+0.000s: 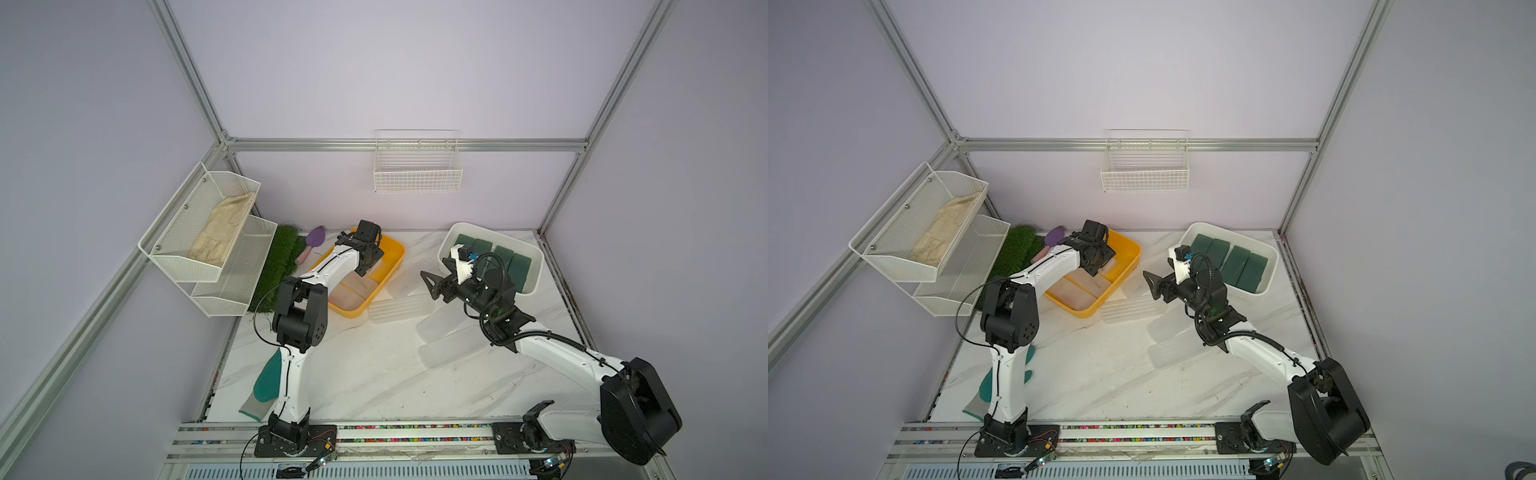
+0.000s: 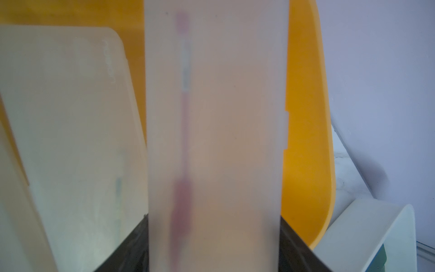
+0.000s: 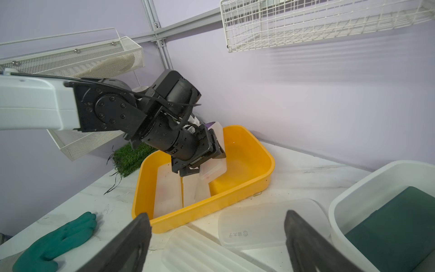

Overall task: Place the pencil cases by color into the storage box
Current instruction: Place the pencil case at the storage box.

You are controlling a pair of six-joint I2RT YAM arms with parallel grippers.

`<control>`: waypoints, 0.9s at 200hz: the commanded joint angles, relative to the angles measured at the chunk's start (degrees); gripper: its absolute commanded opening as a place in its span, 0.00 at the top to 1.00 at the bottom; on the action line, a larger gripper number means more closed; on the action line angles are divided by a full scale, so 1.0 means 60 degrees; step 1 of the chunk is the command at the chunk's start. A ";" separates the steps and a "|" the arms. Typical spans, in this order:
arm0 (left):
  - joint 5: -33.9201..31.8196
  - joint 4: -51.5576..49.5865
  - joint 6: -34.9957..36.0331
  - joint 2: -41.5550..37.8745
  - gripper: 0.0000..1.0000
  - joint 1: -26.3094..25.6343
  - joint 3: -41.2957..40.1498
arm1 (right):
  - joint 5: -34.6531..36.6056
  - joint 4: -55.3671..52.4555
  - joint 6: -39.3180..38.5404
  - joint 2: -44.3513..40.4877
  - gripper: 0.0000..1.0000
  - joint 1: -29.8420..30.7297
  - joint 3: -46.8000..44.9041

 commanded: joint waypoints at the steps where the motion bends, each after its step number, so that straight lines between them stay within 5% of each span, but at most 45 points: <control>1: -0.0429 -0.0342 -0.0479 0.0237 0.34 -0.0015 0.0911 | -0.0521 0.0224 -0.0963 -0.0001 0.10 0.0082 -0.0147; 52: -0.0632 -0.0688 -0.0892 0.0402 0.35 -0.0038 0.1137 | -0.2078 0.0128 -0.1812 0.1082 0.10 0.0138 0.0166; 180: -0.0485 -0.0807 -0.1375 0.0862 0.32 -0.0048 0.1260 | -0.1683 -0.0148 -0.2022 0.1621 0.10 0.0598 0.0409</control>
